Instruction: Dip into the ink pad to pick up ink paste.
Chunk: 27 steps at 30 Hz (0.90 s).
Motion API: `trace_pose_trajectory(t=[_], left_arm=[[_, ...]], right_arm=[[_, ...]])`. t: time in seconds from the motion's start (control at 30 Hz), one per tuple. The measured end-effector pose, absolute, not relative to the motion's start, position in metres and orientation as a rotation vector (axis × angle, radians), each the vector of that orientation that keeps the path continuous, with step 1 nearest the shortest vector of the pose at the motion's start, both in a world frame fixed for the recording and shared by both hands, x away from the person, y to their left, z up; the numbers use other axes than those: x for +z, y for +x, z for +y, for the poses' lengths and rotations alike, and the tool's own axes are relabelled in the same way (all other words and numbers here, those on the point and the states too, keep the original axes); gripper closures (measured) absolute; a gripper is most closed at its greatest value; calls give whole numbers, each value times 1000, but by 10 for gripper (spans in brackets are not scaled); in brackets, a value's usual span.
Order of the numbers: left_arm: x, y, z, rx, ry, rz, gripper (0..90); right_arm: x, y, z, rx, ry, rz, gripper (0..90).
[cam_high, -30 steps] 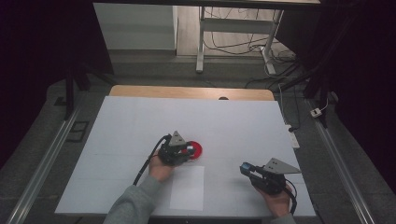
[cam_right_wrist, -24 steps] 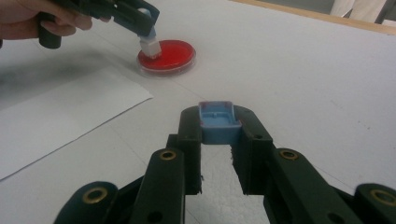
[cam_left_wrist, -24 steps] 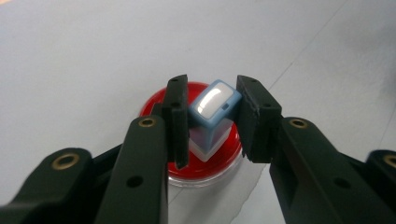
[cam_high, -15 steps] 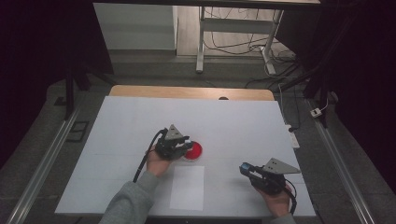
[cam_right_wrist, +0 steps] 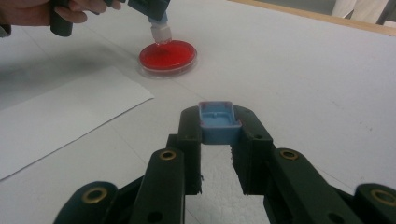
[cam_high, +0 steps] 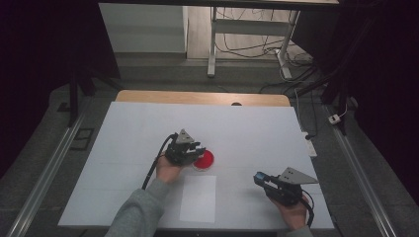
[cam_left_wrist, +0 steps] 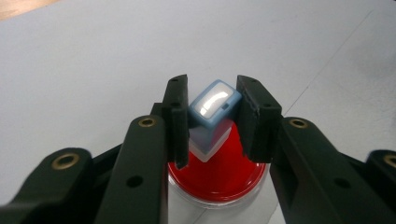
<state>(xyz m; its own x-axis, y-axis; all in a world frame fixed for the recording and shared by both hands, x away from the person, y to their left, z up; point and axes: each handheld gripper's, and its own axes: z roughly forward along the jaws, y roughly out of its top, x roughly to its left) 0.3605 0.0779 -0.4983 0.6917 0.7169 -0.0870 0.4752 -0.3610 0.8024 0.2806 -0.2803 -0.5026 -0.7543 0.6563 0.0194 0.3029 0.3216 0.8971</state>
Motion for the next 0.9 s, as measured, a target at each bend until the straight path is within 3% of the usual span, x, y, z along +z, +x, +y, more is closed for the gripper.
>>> trace_pose_trajectory(t=[0.9], left_arm=[[-508, 364, 77, 346, 2066, 925, 666]], right_arm=[[-502, 279, -280, 1409, 855, 2244, 736]])
